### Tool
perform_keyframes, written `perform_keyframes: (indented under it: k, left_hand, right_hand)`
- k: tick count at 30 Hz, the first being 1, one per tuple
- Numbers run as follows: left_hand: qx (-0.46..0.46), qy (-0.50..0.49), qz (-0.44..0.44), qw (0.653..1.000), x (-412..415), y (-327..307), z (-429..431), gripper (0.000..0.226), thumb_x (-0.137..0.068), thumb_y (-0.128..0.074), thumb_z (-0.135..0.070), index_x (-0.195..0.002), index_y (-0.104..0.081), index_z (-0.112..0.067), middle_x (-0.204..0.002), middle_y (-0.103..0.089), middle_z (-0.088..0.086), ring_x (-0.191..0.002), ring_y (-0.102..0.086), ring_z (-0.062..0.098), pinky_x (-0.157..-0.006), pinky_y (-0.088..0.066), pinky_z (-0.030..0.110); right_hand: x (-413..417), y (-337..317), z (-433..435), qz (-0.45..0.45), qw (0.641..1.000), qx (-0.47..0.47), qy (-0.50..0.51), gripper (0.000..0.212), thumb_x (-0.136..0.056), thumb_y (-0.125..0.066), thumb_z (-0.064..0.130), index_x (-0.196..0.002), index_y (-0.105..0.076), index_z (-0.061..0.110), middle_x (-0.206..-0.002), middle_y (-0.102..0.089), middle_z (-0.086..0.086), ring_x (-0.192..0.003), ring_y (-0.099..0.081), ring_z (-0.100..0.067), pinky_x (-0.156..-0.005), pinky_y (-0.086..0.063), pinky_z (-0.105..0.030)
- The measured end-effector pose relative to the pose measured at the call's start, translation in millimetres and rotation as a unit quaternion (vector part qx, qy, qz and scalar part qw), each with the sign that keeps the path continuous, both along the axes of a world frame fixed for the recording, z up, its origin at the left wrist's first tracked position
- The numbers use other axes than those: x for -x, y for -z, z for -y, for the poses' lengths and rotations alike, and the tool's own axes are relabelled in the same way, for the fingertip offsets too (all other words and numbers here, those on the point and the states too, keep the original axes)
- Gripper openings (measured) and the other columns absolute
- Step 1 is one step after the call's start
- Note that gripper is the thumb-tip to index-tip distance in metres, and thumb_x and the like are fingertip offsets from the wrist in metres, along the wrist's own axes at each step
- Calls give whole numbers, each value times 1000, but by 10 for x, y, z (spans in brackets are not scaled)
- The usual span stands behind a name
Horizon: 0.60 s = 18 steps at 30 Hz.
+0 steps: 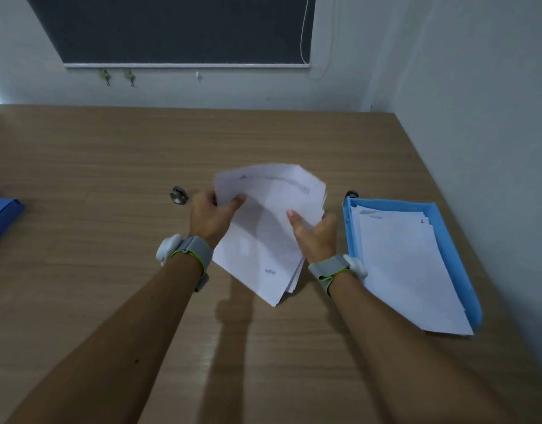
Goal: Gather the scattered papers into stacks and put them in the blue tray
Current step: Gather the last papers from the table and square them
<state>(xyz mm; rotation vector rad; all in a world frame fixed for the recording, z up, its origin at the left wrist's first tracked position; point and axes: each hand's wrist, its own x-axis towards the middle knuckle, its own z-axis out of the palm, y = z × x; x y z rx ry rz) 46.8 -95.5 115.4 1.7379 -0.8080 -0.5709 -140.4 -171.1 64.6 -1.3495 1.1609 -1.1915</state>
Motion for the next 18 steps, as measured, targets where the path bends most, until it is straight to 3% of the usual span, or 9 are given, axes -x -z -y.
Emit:
perform_keyframes:
  k: [3, 6, 9, 12, 14, 18]
  left_hand:
    - [40, 26, -52, 998, -46, -179, 47, 34, -76, -88, -27, -106, -76, -15, -96, -78, -4, -85, -78, 15, -72, -64, 31]
    - [-1, 66, -79, 995, -119, -210, 36, 33, -75, -89, -28, -103, -78, -15, -101, -79, 3, -90, -78, 19, -82, -64, 38]
    - [-34, 64, -76, 994, -129, -99, -1, 42, -85, -80, -28, -119, -73, -4, -112, -76, 12, -101, -74, 30, -94, -59, 50]
    - [-26, 59, -60, 996, -64, -28, -12, 41, -90, -75, -29, -122, -71, -3, -112, -75, 14, -101, -73, 33, -93, -58, 53]
    - [-16, 51, -45, 998, -14, -25, 23, 40, -89, -76, -28, -120, -71, -4, -111, -76, 13, -99, -74, 32, -91, -60, 51]
    - [31, 22, -45, 998, 75, -4, 38, 34, -78, -85, -33, -107, -75, -19, -97, -78, -4, -86, -77, 10, -76, -64, 34]
  right_hand:
    - [-80, -379, 156, 20, 998, 48, 25, 21, -73, -81, 28, -88, -75, 14, -80, -74, 11, -76, -72, -3, -64, -57, -22]
    - [-111, -715, 230, 76, 995, 63, 17, 8, -74, -81, 23, -77, -74, 21, -72, -74, 15, -70, -71, -2, -59, -53, -18]
    - [-69, -732, 229, 106, 993, -11, -44, 10, -75, -82, 16, -71, -74, 19, -71, -75, 11, -66, -71, -6, -58, -55, -21]
    - [-55, -555, 108, 103, 987, -105, -67, 12, -75, -82, 11, -71, -72, 16, -78, -74, 2, -64, -69, -9, -61, -58, -24]
    - [-95, -467, 69, 60, 996, -58, -32, 13, -76, -81, 13, -71, -71, 17, -75, -72, 6, -64, -68, -7, -57, -55, -19]
    - [-174, -412, 80, 16, 999, 38, 15, 17, -75, -79, 34, -74, -72, 18, -68, -73, 5, -66, -71, -9, -53, -54, -27]
